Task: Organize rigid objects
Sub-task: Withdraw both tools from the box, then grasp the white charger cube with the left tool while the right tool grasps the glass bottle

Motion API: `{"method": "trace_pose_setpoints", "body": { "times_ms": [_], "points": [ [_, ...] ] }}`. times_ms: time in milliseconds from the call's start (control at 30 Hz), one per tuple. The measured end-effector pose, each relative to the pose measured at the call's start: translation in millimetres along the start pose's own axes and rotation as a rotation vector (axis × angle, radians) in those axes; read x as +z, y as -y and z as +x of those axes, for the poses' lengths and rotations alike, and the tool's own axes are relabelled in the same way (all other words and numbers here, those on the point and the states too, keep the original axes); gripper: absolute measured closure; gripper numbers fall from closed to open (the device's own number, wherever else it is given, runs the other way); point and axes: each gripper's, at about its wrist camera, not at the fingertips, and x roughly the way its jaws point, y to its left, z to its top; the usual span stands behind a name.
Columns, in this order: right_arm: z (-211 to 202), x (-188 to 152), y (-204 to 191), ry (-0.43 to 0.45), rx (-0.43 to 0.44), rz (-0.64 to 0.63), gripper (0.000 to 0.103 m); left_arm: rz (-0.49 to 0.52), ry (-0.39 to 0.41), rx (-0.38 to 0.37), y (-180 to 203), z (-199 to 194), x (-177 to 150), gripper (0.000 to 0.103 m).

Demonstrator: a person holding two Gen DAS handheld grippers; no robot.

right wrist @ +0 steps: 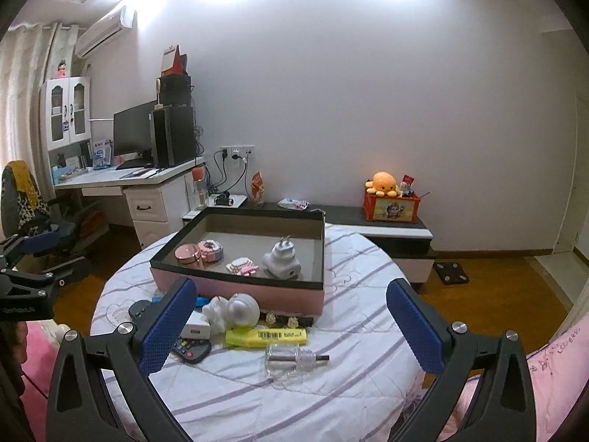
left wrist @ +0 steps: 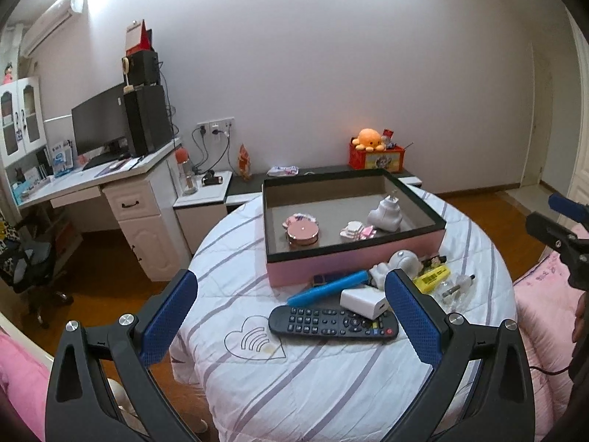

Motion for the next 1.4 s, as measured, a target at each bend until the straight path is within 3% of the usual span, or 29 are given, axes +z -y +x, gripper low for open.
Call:
{"method": "trace_pose_setpoints", "body": {
  "times_ms": [300, 733, 1100, 1167, 1233, 1400],
  "points": [
    [9, -15, 12, -0.046, -0.013, 0.017, 0.000, 0.037, -0.052, -0.010, 9, 14, -8, 0.000],
    [85, -75, 23, -0.299, 0.013, 0.048, 0.000, 0.052, -0.182, -0.021, 18, 60, -28, 0.000],
    [131, -83, 25, -0.398, 0.069, 0.042, 0.000, 0.037, -0.255, -0.053, 27, 94, -34, 0.000],
    [134, -84, 29, -0.396, 0.090, 0.039, 0.004, 0.041, -0.273, -0.058, 32, 102, -35, 0.000],
    [134, -86, 32, -0.394, 0.090, 0.041, 0.028, 0.048, -0.287, -0.061, 38, 109, -36, 0.000],
    [132, -88, 43, -0.374, 0.106, 0.066, 0.028, 0.060, -0.323, -0.079, 54, 127, -36, 0.000]
  ]
}}
